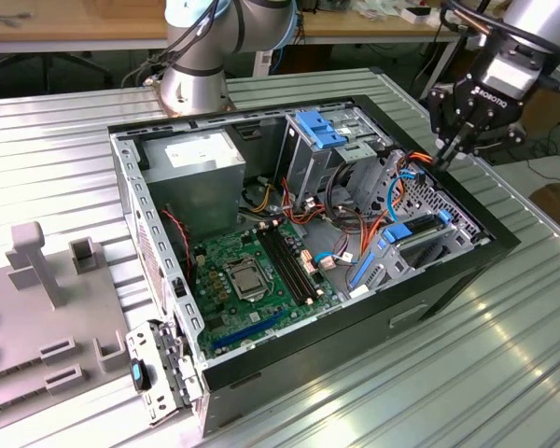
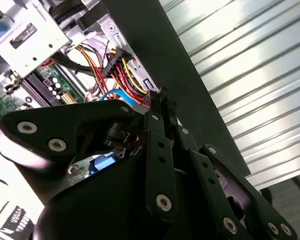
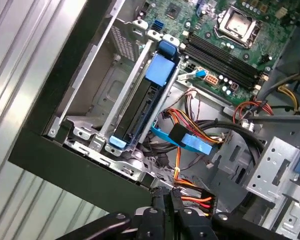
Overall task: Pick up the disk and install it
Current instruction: 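Insert the first disk wire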
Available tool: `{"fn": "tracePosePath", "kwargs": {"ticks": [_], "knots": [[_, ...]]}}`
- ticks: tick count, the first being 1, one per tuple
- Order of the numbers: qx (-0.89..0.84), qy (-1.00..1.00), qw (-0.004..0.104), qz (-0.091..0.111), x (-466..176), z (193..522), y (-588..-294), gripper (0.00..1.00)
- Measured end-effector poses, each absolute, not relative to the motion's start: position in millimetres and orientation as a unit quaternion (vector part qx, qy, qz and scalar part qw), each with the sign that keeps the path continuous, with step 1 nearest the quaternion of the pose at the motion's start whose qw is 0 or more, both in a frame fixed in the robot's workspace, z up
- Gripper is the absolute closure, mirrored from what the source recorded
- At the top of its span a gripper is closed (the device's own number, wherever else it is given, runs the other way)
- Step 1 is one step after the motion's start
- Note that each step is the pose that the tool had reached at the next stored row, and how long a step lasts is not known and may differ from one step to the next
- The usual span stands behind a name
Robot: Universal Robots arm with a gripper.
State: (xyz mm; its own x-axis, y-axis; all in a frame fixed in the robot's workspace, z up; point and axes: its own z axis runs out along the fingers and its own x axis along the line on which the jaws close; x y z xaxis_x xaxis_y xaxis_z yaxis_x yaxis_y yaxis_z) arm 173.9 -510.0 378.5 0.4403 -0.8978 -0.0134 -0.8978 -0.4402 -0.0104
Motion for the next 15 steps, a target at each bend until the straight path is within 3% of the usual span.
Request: {"fn": "tracePosePath", "kwargs": {"ticks": [15], "knots": [[-0.765,0.644,0.008,0.002,155,378,-511,0.83]]}}
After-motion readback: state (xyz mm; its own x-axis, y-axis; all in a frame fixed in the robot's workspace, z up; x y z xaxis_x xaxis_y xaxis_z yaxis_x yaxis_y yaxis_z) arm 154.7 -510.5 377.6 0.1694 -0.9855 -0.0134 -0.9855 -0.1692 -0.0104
